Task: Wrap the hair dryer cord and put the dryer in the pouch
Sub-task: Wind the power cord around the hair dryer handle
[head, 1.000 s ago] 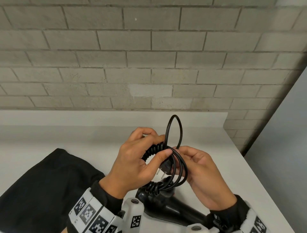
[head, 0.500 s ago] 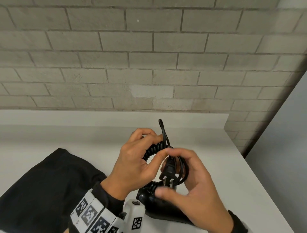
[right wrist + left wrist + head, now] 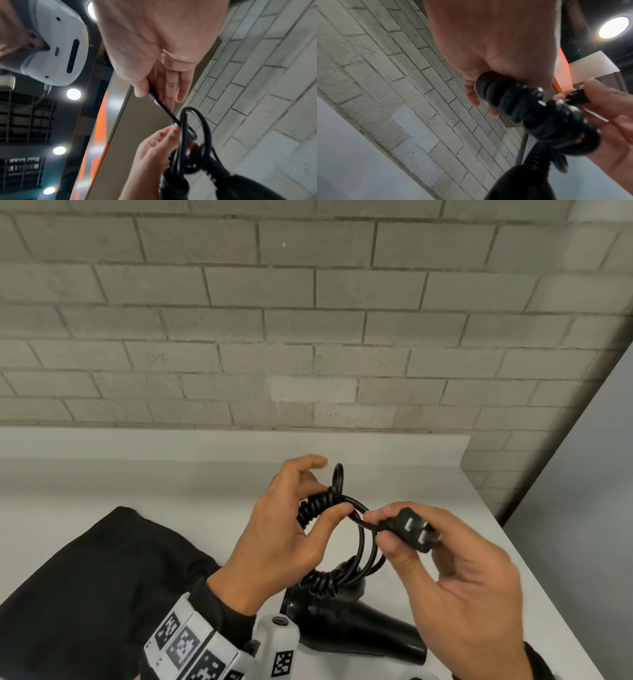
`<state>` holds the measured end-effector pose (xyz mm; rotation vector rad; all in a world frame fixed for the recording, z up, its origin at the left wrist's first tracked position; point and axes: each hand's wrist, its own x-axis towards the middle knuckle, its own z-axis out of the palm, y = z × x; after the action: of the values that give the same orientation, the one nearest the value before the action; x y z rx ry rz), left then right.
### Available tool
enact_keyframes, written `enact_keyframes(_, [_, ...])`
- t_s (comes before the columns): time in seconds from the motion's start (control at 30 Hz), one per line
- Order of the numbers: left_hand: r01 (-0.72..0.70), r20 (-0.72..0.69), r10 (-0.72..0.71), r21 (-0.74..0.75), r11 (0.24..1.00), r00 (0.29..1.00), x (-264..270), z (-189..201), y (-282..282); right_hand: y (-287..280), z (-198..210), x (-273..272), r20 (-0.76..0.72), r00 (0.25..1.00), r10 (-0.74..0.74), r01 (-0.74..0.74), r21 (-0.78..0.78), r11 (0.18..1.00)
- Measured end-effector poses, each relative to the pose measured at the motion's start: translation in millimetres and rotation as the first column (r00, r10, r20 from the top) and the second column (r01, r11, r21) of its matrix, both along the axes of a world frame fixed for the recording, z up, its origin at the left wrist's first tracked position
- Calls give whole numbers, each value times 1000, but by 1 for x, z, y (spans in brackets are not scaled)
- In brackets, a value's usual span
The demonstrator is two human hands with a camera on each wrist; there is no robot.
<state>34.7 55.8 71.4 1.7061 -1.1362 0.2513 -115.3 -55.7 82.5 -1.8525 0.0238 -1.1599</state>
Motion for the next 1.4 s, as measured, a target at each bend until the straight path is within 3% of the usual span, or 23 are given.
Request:
enact_keyframes(0.2, [2, 196, -19, 87, 996, 980, 5, 1, 1, -8, 18, -3, 124, 974, 187, -213, 250, 945])
enact_keyframes(0.5, [106, 145, -137, 203, 974, 980, 6, 6, 7, -34, 48, -7, 200, 950, 241, -301, 364, 882])
enact_keyframes(0.7, [128, 92, -150, 218, 968, 984, 9, 6, 8, -37, 48, -6, 198, 922, 333, -388, 498, 776])
enact_keyframes(0.8, [186, -68, -178, 125, 975, 982, 6, 9, 8, -34, 51, -6, 192, 916, 353, -401, 504, 765])
enact_keyframes(0.87, [208, -103, -200, 82, 975, 974, 5, 9, 9, -33, 54, -6, 199, 912, 360, -410, 497, 764])
enact_keyframes(1.1, [236, 38, -239, 86, 968, 970, 6, 7, 8, -44, 71, 4, 240, 919, 311, -393, 541, 744])
enact_keyframes(1.27, [317, 110, -330, 121, 941, 938, 6, 12, 9, -58, 79, 27, 207, 928, 311, -371, 613, 698])
enact_keyframes(1.4, [289, 138, -311, 157, 944, 940, 5, 13, 11, -64, 71, 45, 150, 950, 273, -300, 672, 677])
